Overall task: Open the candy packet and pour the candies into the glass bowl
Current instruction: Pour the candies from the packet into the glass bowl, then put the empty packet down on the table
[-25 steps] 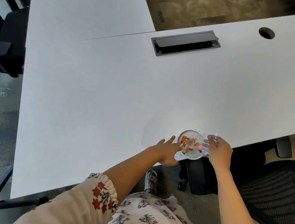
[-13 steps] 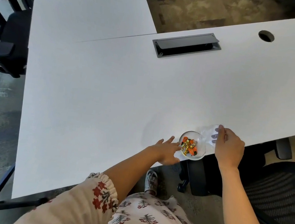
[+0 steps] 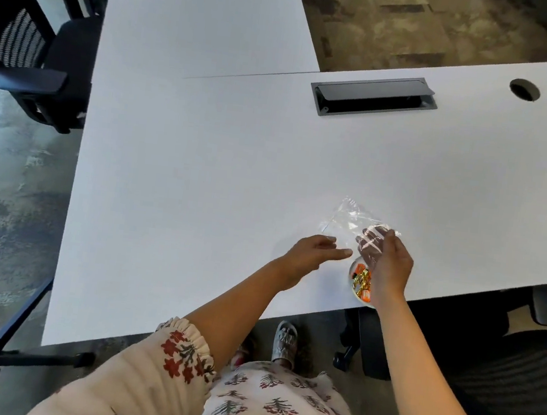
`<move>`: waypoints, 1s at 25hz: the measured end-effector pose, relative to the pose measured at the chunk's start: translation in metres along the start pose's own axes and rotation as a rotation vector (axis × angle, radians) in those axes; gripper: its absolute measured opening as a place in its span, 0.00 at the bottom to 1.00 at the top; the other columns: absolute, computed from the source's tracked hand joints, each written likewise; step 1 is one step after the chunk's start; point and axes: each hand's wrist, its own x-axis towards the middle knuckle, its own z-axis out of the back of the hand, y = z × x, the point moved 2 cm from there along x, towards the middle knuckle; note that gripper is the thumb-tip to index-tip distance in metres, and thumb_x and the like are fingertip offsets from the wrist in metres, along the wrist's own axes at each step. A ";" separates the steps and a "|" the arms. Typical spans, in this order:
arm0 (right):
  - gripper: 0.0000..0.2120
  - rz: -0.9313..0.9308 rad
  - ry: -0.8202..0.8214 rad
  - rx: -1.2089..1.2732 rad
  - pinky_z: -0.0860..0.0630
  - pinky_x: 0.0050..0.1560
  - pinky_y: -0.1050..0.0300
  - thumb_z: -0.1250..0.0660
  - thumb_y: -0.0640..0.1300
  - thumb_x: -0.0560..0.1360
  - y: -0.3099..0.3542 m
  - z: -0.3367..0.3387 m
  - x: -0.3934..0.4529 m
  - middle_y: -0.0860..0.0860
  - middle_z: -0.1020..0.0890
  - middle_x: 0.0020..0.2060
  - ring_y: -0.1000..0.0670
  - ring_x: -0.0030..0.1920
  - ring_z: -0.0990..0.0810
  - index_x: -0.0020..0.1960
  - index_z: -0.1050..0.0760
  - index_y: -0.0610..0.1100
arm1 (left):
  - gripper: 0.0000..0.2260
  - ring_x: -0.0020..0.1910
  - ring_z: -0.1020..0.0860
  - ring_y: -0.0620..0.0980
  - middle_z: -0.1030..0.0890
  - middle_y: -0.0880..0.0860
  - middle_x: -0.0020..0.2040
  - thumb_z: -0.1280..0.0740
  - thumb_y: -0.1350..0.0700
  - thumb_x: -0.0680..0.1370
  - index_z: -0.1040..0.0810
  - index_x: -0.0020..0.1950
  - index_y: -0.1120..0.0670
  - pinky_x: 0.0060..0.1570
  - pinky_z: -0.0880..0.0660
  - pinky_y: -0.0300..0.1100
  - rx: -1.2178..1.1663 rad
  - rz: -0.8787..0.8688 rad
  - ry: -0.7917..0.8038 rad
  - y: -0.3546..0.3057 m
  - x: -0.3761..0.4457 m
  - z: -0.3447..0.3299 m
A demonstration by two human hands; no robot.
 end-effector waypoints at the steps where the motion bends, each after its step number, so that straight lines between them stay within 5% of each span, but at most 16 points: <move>1: 0.11 -0.033 0.022 0.011 0.18 0.39 0.62 0.39 0.45 0.85 -0.006 -0.009 -0.003 0.49 0.12 0.43 0.51 0.42 0.12 0.51 0.18 0.45 | 0.27 0.73 0.27 0.53 0.24 0.52 0.73 0.25 0.49 0.77 0.26 0.73 0.56 0.67 0.28 0.50 -0.149 -0.016 -0.068 -0.002 -0.002 0.003; 5: 0.09 -0.106 0.168 -0.061 0.17 0.45 0.61 0.36 0.45 0.84 -0.028 -0.044 -0.017 0.49 0.12 0.51 0.48 0.50 0.12 0.57 0.18 0.45 | 0.18 0.62 0.18 0.56 0.16 0.55 0.62 0.26 0.53 0.78 0.19 0.66 0.58 0.59 0.20 0.50 -0.515 -0.069 -0.343 -0.001 -0.013 0.030; 10: 0.10 -0.059 0.282 -0.197 0.16 0.53 0.56 0.37 0.45 0.84 -0.046 -0.073 -0.030 0.47 0.14 0.55 0.47 0.53 0.13 0.61 0.20 0.44 | 0.13 0.54 0.15 0.60 0.14 0.60 0.57 0.26 0.60 0.78 0.18 0.61 0.59 0.57 0.17 0.53 -0.554 -0.090 -0.524 0.002 -0.028 0.059; 18: 0.12 -0.071 0.336 -0.368 0.20 0.50 0.58 0.35 0.45 0.83 -0.073 -0.104 -0.047 0.48 0.21 0.62 0.51 0.53 0.17 0.65 0.28 0.49 | 0.06 0.47 0.17 0.58 0.15 0.58 0.50 0.29 0.66 0.79 0.19 0.55 0.61 0.59 0.18 0.55 -0.796 -0.125 -0.751 0.027 -0.067 0.130; 22: 0.07 -0.079 0.382 -0.391 0.21 0.48 0.56 0.36 0.44 0.83 -0.082 -0.113 -0.053 0.47 0.17 0.56 0.50 0.48 0.17 0.61 0.26 0.49 | 0.06 0.46 0.20 0.54 0.16 0.55 0.52 0.25 0.64 0.75 0.17 0.50 0.57 0.43 0.23 0.40 -0.850 -0.090 -0.977 0.060 -0.099 0.185; 25: 0.05 -0.063 0.386 -0.409 0.22 0.45 0.58 0.38 0.47 0.84 -0.083 -0.120 -0.056 0.48 0.16 0.52 0.51 0.44 0.18 0.57 0.24 0.49 | 0.10 0.44 0.22 0.48 0.16 0.52 0.54 0.24 0.62 0.75 0.16 0.55 0.57 0.37 0.30 0.36 -0.897 0.005 -1.167 0.097 -0.125 0.226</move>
